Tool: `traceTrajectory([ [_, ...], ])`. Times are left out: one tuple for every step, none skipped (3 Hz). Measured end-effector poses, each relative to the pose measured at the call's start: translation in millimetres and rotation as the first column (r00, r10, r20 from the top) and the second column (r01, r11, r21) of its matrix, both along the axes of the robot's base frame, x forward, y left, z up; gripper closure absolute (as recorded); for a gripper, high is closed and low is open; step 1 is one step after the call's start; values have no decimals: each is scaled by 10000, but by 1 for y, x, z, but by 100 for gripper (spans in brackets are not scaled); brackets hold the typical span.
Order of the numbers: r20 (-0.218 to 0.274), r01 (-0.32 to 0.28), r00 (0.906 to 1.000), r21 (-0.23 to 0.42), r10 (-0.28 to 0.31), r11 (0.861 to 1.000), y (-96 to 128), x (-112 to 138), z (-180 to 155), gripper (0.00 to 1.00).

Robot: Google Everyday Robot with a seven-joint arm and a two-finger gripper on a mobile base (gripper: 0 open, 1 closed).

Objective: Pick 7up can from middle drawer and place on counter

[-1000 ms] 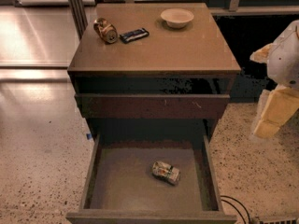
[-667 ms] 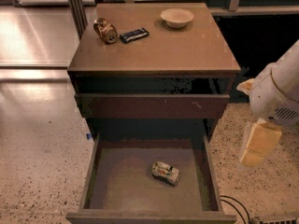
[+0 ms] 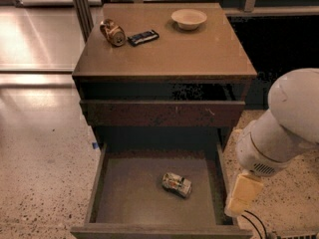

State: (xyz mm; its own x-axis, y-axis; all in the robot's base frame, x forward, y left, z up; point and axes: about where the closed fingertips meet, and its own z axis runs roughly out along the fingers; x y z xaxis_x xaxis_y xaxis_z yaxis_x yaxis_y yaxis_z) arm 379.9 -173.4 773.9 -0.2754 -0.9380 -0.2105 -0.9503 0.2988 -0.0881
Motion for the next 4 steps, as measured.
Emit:
traceTrajectory([
  [551, 308, 9979, 696, -347, 9971, 28, 2, -35, 0],
  [514, 263, 9982, 773, -303, 9967, 30, 1, -42, 0],
  [512, 55, 9986, 918, -102, 9958, 36, 7, -72, 0],
  [376, -153, 9992, 1182, 110, 9929, 44, 20, -114, 0],
])
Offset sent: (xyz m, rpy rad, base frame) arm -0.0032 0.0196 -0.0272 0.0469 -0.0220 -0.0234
